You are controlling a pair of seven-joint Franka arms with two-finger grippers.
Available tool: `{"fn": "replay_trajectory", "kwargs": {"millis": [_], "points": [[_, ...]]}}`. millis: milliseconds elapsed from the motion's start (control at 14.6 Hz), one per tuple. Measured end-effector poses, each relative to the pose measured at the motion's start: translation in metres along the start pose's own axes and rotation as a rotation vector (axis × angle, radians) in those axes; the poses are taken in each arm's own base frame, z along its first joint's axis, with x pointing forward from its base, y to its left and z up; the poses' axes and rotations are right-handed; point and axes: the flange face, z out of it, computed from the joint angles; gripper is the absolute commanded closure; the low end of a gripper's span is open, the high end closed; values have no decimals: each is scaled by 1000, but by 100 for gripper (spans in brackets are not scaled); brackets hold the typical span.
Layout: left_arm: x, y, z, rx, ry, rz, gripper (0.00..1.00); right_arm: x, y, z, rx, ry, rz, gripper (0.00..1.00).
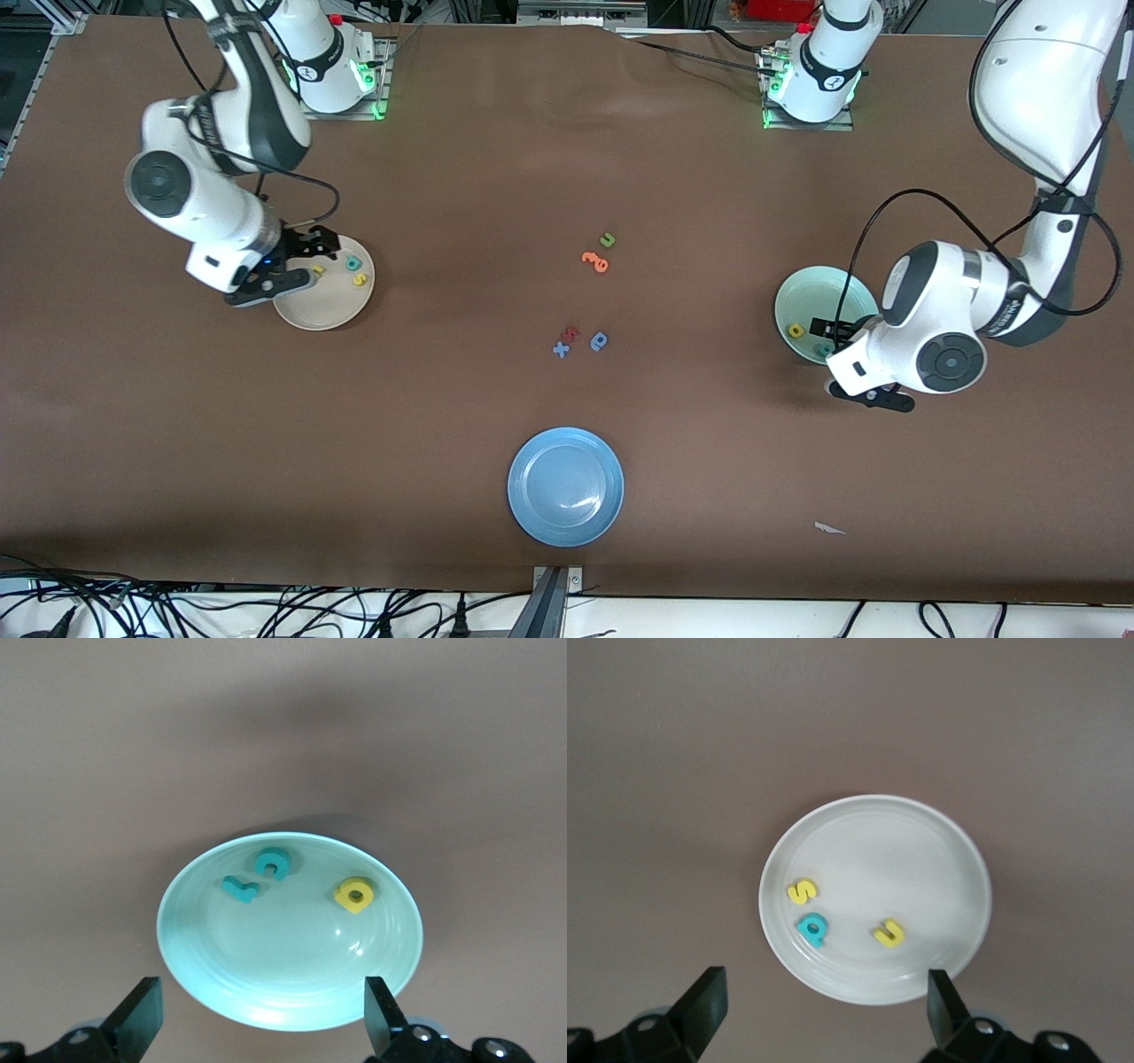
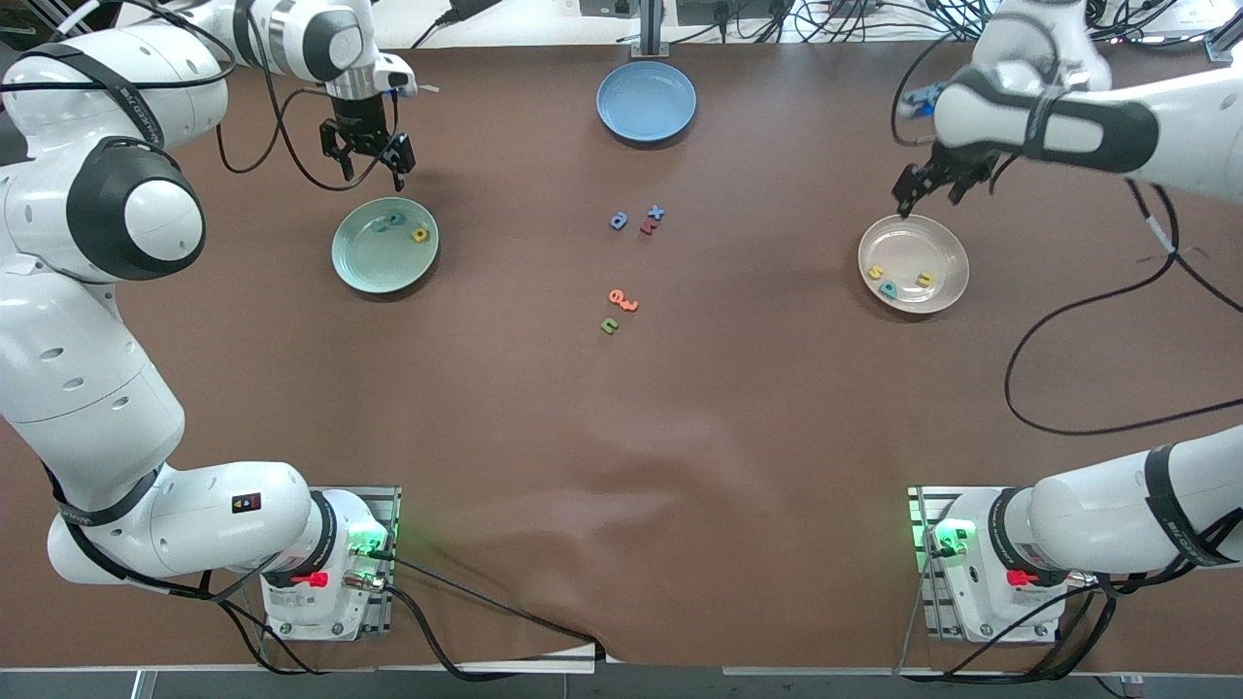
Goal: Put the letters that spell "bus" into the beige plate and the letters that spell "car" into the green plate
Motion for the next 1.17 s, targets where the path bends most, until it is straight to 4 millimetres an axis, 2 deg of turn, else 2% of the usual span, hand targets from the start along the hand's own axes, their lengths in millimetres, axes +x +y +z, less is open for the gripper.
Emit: {"fn": "replay_trajectory", "kwargs": {"millis": [137,412,549,687,961,1099,1167], "points": [[-2,-8,-18,-11,15,-22,0,5,12,-42,-1,18,21,0],[-14,-44,-42,-98,49,-100,0,2,26,-106,-1,15,47,0],[-30,-54,-69,-133,85,-150,0,-3,34,-140,3,16,64,0],[-58,-58,-108,-176,134,-192,0,-7,40,-170,12,27,85,0],[-138,-49,-187,-137,260,-217,0,-15,43,-218,10,57,134,0],[-169,-50,-214,-131,317,-227,0,-19,49,-231,11,60,150,0],[-179,-48,-222,-129,333,-224,0,-22,53,-238,11,60,157,0]]}}
